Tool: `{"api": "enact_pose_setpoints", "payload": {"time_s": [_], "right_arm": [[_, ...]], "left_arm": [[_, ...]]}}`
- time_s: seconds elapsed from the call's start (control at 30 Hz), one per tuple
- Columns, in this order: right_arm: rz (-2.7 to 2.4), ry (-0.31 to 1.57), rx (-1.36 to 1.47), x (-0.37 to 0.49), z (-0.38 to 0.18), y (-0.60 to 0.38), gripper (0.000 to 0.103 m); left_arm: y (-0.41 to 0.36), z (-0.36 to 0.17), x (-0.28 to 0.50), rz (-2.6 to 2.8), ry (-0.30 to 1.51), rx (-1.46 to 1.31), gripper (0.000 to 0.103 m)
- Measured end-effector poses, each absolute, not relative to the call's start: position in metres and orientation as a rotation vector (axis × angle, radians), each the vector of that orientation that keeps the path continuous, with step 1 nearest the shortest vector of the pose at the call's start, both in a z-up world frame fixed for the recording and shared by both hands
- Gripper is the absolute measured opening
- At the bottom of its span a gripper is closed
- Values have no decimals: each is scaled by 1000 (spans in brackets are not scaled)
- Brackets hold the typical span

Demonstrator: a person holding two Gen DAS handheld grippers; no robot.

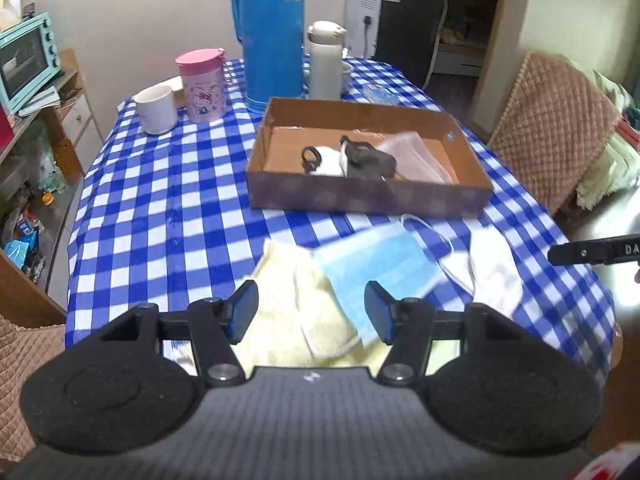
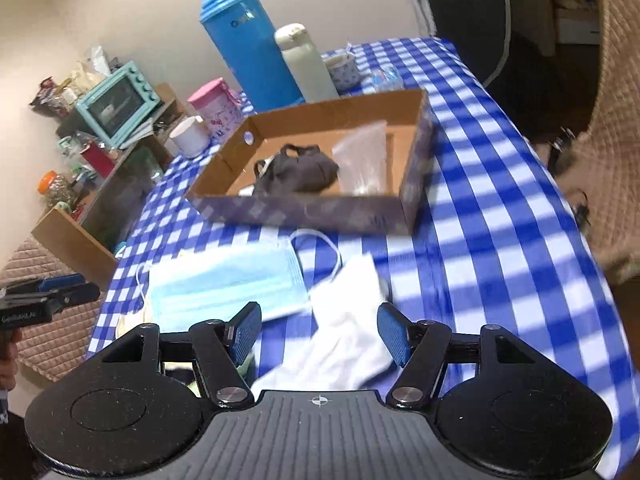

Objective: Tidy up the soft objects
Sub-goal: 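Move both grippers back over the yellow towel and blue mask, then grasp the blue surgical mask with the right gripper while the left gripper grasps the yellow towel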

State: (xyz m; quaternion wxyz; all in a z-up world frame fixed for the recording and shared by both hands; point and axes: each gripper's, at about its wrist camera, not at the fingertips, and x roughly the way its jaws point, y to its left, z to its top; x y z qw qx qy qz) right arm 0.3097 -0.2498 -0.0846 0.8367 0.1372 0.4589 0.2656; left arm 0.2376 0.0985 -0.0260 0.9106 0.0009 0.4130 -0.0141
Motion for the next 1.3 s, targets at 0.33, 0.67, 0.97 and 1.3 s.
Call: {"api": "enact_pose_setpoints", "payload": {"time_s": [0.33,0.67,0.97,1.3], "right_arm": [[501,1026,324,272,-96,-231,64],[543,1013,214,267,-102,-187,64],[619,910,-12,258,-107,-136,64],[730,722,-377,249,-136,-72,64]], "left_arm": [[105,-41,211,-74,868,9,51],[128,-50,200,-20,879,31,51],[135,-74,203,-1,924,42,50],[130,-86,218,-14,934,52,50]]}}
